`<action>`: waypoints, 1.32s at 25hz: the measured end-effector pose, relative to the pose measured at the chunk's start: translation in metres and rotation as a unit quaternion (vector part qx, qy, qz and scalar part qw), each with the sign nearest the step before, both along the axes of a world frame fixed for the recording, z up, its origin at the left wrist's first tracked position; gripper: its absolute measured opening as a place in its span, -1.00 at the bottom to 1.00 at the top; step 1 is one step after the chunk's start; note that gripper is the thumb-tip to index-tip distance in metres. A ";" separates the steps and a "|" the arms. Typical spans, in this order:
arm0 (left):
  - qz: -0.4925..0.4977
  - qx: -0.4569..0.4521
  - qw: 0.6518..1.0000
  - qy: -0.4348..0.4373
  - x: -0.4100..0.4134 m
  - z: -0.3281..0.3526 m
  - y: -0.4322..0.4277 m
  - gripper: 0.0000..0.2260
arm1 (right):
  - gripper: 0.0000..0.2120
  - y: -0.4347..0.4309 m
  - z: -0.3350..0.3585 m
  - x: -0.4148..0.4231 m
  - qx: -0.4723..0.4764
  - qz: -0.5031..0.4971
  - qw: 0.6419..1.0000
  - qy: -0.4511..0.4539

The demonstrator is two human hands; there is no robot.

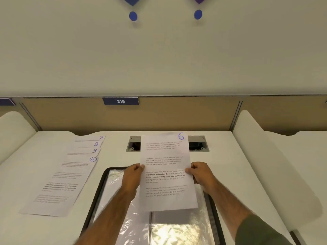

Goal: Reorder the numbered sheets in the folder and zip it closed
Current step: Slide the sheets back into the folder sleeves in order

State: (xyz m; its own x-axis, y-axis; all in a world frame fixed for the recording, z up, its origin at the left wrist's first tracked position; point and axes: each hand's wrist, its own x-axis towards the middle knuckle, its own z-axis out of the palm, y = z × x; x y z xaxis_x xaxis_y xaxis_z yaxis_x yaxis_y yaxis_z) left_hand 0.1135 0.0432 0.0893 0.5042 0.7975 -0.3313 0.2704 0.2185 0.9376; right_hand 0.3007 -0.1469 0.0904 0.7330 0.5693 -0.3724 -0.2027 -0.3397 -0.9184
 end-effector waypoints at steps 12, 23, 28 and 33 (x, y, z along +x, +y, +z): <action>-0.280 0.399 0.847 0.210 0.073 -0.083 -0.010 -0.73 | -0.96 0.030 0.002 0.091 0.110 -0.134 0.983 0.064; -0.275 0.524 0.753 0.287 0.125 -0.109 -0.014 -0.89 | -0.99 0.070 -0.012 0.128 0.114 -0.130 0.984 0.049; -0.268 0.526 0.771 0.237 0.121 -0.108 -0.013 -0.95 | -0.98 0.072 -0.021 0.136 0.116 -0.140 0.982 0.045; -0.281 0.577 0.735 0.219 0.114 -0.112 -0.010 -0.84 | -0.89 0.067 -0.028 0.139 0.112 -0.154 0.981 0.041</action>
